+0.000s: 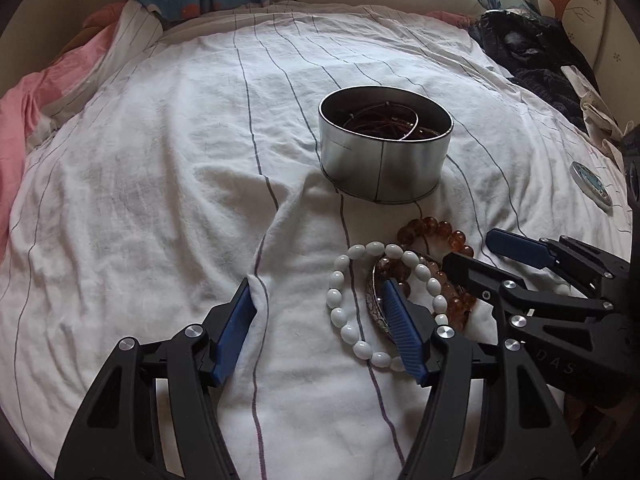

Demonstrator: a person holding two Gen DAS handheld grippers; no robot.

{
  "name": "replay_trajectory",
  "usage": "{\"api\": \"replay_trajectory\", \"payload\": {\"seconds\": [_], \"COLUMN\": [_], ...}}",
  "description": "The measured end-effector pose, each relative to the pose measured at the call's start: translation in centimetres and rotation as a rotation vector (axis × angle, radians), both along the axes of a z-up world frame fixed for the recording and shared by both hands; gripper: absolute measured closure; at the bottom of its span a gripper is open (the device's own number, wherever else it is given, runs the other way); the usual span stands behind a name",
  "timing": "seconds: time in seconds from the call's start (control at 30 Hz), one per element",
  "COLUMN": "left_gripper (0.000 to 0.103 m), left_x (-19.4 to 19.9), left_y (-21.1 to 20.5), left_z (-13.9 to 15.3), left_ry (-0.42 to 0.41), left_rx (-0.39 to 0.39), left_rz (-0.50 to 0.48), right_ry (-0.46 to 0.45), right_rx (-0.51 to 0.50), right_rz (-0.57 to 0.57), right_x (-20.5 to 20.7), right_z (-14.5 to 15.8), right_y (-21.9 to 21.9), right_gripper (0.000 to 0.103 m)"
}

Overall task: Organize jewelry
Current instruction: 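Move both open grippers back to the white and amber bead bracelets, then grasp the white bead bracelet with the left gripper while the right grasps the amber bead bracelet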

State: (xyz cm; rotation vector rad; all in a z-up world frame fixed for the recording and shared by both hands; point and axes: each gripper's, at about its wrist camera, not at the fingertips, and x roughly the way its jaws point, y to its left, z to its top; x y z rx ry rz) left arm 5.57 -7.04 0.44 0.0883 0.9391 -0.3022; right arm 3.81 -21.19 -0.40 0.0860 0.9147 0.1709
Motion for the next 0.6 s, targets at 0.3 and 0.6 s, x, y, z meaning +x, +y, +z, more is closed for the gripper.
{"api": "replay_trajectory", "payload": {"seconds": [0.3,0.6], "left_gripper": [0.046,0.047], "left_x": [-1.4,-0.6], "left_y": [-0.1,-2.2], "left_z": [0.7,-0.7], "left_ry": [0.005,-0.015], "left_rx": [-0.038,0.130], "left_rz": [-0.011,-0.058], "right_ry": [0.016,-0.011], "right_rx": [-0.123,-0.160], "right_rz": [0.054,0.008], "right_x": [-1.6,0.3], "right_z": [0.7,0.2], "right_y": [-1.1,-0.4], "right_gripper": [0.050,0.050]}}
